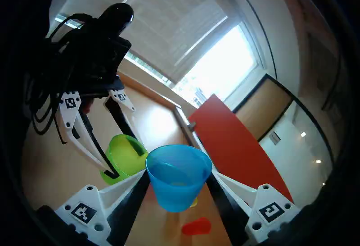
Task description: Pour water
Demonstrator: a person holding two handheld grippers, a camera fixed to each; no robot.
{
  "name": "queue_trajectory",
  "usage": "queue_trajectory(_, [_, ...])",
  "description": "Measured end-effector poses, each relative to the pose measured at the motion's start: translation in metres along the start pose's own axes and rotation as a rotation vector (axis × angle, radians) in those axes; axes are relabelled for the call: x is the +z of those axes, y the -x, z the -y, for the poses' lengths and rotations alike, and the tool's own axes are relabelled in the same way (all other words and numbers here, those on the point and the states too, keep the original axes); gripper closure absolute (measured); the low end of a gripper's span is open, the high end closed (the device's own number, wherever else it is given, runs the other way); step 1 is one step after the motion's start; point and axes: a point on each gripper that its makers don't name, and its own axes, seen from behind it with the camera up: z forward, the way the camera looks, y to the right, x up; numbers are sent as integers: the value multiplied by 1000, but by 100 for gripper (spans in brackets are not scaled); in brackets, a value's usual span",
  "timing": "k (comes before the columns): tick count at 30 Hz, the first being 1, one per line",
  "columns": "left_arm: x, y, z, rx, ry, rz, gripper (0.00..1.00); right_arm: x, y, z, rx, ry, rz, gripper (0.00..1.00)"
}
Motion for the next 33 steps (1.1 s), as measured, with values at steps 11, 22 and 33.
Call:
queue_trajectory(11, [2,2,-2,0,24,11,12,2,-4,-1,-64,-24,-9,11])
queue_trajectory(22, [0,2,3,-27,30,9,12,4,-9,-4,-113,-31,-22,11])
queue_trajectory(33, [3,-1,1,-13,42,9,12,10,-10,-6,-179,-48,-17,11])
